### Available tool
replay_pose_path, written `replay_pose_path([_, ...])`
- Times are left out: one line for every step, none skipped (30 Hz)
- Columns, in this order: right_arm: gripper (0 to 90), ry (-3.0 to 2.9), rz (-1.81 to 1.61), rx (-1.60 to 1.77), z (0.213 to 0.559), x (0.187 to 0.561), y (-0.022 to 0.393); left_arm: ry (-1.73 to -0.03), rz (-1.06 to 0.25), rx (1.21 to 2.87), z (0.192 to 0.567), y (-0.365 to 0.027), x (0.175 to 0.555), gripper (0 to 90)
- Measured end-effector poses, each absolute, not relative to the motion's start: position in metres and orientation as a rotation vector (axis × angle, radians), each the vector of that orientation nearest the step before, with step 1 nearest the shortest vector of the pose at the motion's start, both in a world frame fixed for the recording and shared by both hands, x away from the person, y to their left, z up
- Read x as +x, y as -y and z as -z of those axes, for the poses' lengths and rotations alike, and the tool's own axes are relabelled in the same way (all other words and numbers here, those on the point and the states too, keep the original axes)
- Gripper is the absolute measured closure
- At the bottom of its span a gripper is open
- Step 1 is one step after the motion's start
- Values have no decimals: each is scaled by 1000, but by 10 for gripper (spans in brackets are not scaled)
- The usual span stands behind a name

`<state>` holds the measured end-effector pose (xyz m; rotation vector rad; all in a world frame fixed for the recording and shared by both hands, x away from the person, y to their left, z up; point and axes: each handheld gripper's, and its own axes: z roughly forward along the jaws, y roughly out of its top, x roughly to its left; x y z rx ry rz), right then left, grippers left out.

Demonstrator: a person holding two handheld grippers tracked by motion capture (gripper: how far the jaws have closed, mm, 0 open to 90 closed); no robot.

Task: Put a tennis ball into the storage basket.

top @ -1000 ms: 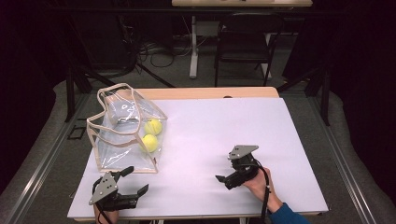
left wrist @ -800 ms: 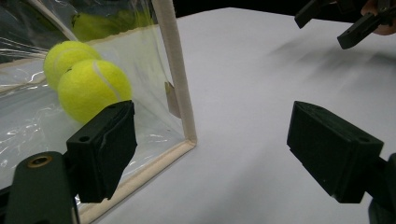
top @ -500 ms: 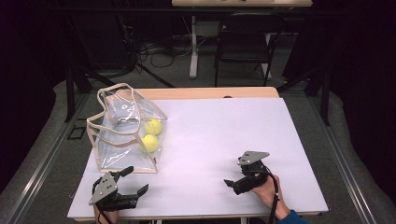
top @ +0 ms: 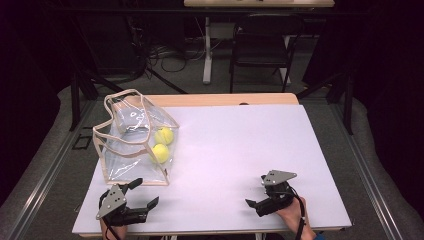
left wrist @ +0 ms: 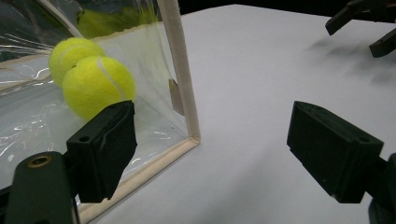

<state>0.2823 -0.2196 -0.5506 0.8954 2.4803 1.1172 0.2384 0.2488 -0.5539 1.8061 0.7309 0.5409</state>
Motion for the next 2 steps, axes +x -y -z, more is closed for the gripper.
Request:
replay_pose_path([8, -2482, -1124, 898, 551, 282, 220, -731, -539, 1807, 554, -249, 238, 162])
replay_pose_path([8, -2482, -1122, 901, 552, 282, 220, -735, -541, 1810, 554, -249, 238, 162])
